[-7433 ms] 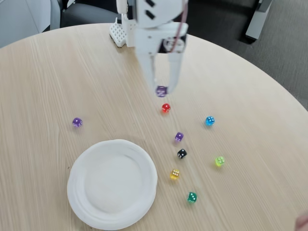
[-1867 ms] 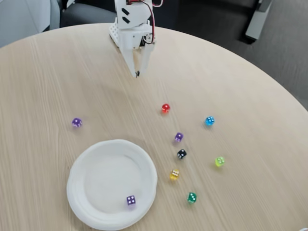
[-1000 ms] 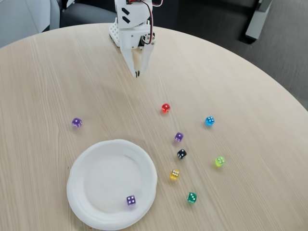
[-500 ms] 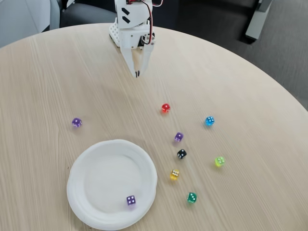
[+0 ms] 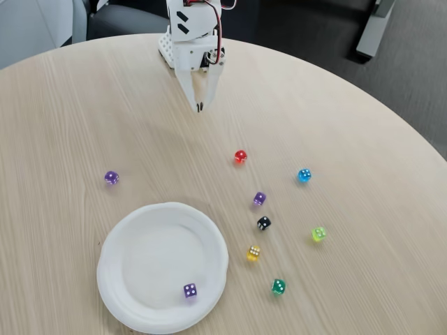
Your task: Pick a purple dice and put it in the plate.
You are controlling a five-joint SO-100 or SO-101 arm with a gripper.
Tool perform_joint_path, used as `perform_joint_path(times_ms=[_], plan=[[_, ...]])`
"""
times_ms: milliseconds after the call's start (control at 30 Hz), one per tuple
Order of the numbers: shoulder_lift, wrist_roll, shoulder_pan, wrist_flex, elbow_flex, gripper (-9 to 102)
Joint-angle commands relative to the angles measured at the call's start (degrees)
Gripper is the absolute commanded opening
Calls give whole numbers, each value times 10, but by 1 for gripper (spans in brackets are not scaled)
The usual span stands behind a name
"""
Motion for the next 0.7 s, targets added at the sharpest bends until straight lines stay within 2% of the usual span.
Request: perform_joint_path(times_ms=[0, 667], plan=[[0, 6, 4, -4, -3, 1], [4, 4, 5, -4, -3, 1]])
